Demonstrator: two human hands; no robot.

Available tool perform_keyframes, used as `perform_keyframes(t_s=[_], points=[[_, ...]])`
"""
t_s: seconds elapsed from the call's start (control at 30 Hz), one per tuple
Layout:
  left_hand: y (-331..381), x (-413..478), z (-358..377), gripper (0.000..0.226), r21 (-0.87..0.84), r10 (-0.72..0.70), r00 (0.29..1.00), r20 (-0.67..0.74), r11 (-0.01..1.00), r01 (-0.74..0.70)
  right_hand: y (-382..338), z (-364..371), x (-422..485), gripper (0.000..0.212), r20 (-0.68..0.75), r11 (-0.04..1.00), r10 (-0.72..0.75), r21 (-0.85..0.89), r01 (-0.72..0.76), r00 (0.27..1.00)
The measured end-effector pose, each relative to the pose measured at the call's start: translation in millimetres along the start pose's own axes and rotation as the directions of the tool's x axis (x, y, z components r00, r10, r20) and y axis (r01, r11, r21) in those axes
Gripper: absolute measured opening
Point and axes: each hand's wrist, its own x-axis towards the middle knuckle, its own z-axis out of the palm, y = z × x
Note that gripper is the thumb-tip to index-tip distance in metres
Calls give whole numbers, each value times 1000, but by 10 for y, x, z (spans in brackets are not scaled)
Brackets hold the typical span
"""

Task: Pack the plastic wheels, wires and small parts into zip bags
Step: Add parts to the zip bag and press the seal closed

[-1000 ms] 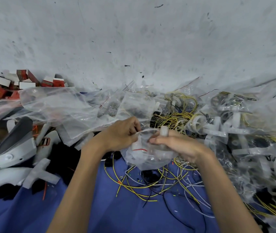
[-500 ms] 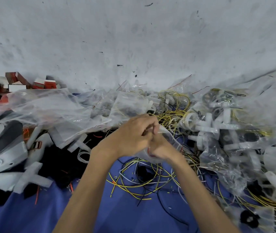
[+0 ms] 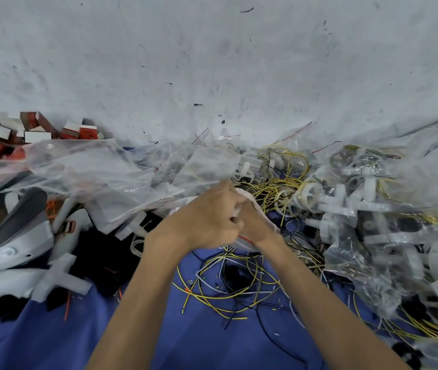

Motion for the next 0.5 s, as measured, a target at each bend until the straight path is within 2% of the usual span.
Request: perform_keyframes(t_s=[0.03, 0.07, 0.1, 0.17, 0.23, 0.27, 0.3, 0.37, 0.43, 0.5], points=[[13, 19, 38, 16, -3, 0, 1000, -6, 1000, 0, 7, 7, -18, 35, 22, 999, 14, 36, -15, 1000], [2, 38, 73, 10, -7, -15, 1000, 4, 1000, 15, 3, 4, -46, 35, 73, 999, 24, -41, -21, 997], [-33, 48, 105, 6, -1, -43, 999, 28, 999, 43, -13, -15, -77, 33, 162, 996, 58, -79, -46, 985], [-171, 64, 166, 13, 33, -127, 988, 83, 992, 125, -74, -23, -48, 30, 376, 968, 155, -242, -65, 914], [-338, 68, 212, 19, 58, -214, 972, 91, 976, 210, -101, -57, 21, 29, 419, 903, 115, -423, 81, 901], [-419, 73, 234, 28, 81, -267, 959, 94, 962, 260, -78, -91, 59, 28, 411, 893, 64, -430, 131, 909], [-499, 73, 257, 38, 105, -322, 942, 99, 944, 312, -44, -135, 76, 26, 378, 904, -15, -391, 174, 926], [-636, 49, 286, 42, 120, -437, 894, 96, 897, 426, 5, -279, 41, 23, 198, 975, -160, -123, 186, 967], [-744, 17, 297, 41, 134, -525, 850, 42, 846, 516, 129, -423, -9, 23, -47, 968, -158, 190, 164, 986], [-820, 2, 301, 39, 160, -573, 820, -11, 808, 567, 315, -504, -38, 20, -160, 970, -90, 208, 123, 983]])
